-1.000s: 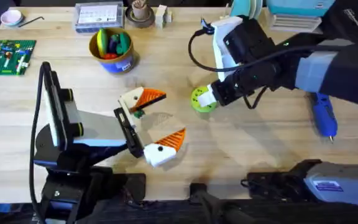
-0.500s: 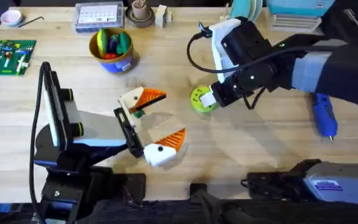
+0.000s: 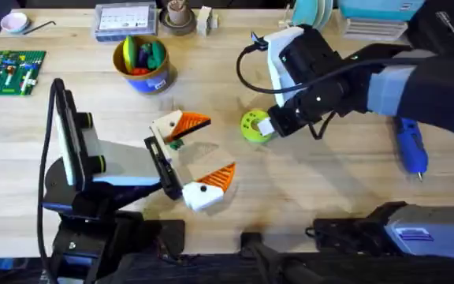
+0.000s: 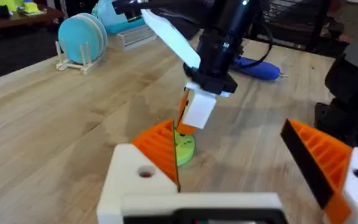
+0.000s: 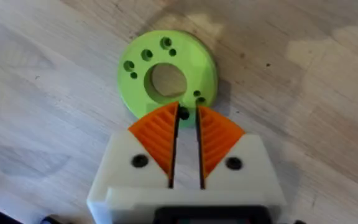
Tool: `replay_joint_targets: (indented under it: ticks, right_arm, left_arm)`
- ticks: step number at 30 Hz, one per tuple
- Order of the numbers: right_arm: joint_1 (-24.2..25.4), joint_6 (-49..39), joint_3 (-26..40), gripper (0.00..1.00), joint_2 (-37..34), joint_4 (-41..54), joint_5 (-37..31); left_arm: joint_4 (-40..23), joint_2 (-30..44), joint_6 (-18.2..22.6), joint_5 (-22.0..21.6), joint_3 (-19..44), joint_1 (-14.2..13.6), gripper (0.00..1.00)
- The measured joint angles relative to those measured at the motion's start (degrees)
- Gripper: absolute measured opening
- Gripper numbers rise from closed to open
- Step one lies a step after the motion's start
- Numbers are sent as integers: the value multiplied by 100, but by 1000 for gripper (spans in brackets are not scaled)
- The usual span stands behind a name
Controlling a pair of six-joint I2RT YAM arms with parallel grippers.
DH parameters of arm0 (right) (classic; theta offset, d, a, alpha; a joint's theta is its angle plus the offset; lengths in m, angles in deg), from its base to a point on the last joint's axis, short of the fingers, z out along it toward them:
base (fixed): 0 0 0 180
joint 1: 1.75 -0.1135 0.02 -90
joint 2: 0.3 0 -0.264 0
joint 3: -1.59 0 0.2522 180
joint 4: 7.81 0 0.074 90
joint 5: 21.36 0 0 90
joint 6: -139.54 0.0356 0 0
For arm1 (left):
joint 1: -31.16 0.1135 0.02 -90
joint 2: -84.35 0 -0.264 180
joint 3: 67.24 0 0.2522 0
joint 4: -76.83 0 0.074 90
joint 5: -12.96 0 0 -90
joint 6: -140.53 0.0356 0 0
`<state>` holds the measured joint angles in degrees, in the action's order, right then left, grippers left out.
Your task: Pick up the gripper from the table and insert it into the empty holder that is missing its gripper. Then pick up a screw, insert it into the mounting hole, and use the screwdriver to tighten it. Finally, clean up the table by picking up the vegetable and placing it into the bucket.
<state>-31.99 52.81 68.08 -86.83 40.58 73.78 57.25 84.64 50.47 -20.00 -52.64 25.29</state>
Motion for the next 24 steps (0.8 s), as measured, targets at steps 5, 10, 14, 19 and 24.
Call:
replay_joint_targets:
  ticks: [5, 10, 14, 19, 24]
  right_arm:
    - [-2, -3, 0, 106, 0, 7, 2]
    - [-2, 0, 0, 16, 0, 7, 2]
    - [-2, -29, 1, 11, 2, 54, -5]
    - [-2, -91, 138, 7, 15, 527, -378]
    - [0, -292, 444, 7, 17, 877, -606]
  left_arm:
    - [1, 0, 0, 2, 0, 0, 993]
    - [2, 0, 0, 2, 0, 0, 993]
    - [1, 0, 0, 2, 0, 0, 993]
    - [1, 1, 0, 2, 0, 0, 993]
    - [1, 0, 0, 2, 0, 0, 993]
